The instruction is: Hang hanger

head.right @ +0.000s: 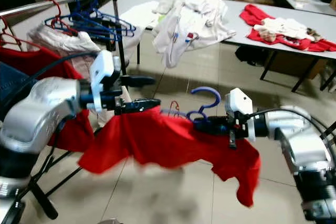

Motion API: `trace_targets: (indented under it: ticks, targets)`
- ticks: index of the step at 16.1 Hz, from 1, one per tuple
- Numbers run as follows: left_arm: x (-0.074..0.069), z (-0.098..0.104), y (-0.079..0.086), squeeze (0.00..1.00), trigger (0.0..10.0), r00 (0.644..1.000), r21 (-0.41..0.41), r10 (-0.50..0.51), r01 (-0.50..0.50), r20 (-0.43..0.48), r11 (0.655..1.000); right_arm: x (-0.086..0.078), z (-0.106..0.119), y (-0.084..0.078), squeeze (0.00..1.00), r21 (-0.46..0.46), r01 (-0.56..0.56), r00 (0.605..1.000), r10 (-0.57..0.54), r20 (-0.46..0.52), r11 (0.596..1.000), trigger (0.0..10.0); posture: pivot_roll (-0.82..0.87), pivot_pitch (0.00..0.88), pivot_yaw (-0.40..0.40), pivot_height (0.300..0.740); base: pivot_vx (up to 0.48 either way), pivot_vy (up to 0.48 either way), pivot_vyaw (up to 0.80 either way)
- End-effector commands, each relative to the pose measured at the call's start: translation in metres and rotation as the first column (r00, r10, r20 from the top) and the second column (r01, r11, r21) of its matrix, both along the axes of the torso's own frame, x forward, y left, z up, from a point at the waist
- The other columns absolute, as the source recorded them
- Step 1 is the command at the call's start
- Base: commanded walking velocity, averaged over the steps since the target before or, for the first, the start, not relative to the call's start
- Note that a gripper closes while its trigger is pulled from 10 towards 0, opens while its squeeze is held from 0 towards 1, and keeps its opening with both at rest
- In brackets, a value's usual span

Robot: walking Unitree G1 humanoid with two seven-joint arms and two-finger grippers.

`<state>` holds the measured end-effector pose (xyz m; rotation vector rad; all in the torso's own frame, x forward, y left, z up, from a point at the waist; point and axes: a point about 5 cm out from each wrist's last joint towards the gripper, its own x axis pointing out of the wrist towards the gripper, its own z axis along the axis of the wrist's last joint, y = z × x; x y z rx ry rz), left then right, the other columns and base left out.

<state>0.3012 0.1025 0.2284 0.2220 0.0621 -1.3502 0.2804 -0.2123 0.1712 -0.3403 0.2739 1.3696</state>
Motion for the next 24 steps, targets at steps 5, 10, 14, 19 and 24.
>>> trace_targets:
  ticks: [5, 10, 14, 19, 24]
  targets:
    - [-0.005, -0.028, -0.024, 0.0, 10.0, 0.984, 0.131, -0.114, 0.132, -0.138, 0.983, 0.006, 0.018, 0.012, 0.0, -0.007, -0.113, 0.991, 0.114, 0.074, 0.994, 10.0, 0.05, 0.0, -0.05, 0.74, 0.0, 0.0, 0.0]
    - [-0.005, -0.039, -0.032, 0.0, 0.0, 0.976, 0.18, -0.106, 0.141, -0.19, 0.974, 0.005, 0.02, 0.016, 0.0, -0.015, -0.135, 0.986, 0.136, 0.093, 0.991, 10.0, 0.04, 0.0, -0.043, 0.74, 0.0, 0.0, 0.0]
    - [-0.001, -0.037, -0.032, 0.0, 0.0, 0.986, 0.21, -0.068, 0.099, -0.152, 0.973, 0.005, 0.02, 0.016, 0.0, -0.036, -0.138, 0.985, 0.141, 0.102, 0.99, 10.0, 0.05, 0.0, -0.041, 0.74, 0.0, 0.0, 0.0]
    - [0.003, -0.038, -0.033, 0.0, 0.0, 0.989, 0.248, -0.065, 0.097, -0.133, 0.964, 0.007, 0.02, 0.021, 0.0, -0.042, -0.147, 0.982, 0.151, 0.115, 0.988, 10.0, 0.05, 0.0, -0.038, 0.74, 0.0, 0.0, 0.0]
    - [-0.001, -0.04, -0.032, 0.0, 0.0, 0.978, 0.298, -0.149, 0.187, -0.146, 0.936, 0.008, 0.023, 0.025, 0.0, -0.049, -0.174, 0.976, 0.179, 0.122, 0.983, 10.0, 0.05, 0.0, -0.033, 0.74, 0.0, 0.0, 0.0]
